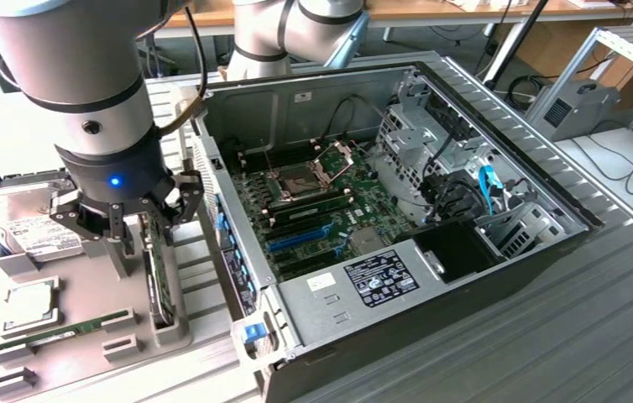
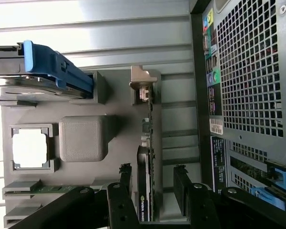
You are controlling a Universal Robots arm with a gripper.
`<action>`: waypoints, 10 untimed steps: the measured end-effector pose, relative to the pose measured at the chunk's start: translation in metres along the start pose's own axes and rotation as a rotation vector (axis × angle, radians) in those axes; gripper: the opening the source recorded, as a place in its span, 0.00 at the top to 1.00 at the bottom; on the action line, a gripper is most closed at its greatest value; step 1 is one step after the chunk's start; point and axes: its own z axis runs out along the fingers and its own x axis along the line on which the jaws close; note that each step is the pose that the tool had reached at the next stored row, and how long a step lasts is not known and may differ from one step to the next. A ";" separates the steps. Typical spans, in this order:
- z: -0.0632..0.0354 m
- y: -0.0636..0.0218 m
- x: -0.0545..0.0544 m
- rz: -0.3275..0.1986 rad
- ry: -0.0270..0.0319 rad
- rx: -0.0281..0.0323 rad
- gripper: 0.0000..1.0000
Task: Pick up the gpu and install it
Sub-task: 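Pick up the gpu and move the gpu toward the slot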
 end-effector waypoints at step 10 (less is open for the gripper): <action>0.0098 -0.0041 0.001 0.000 -0.0001 -0.0002 0.52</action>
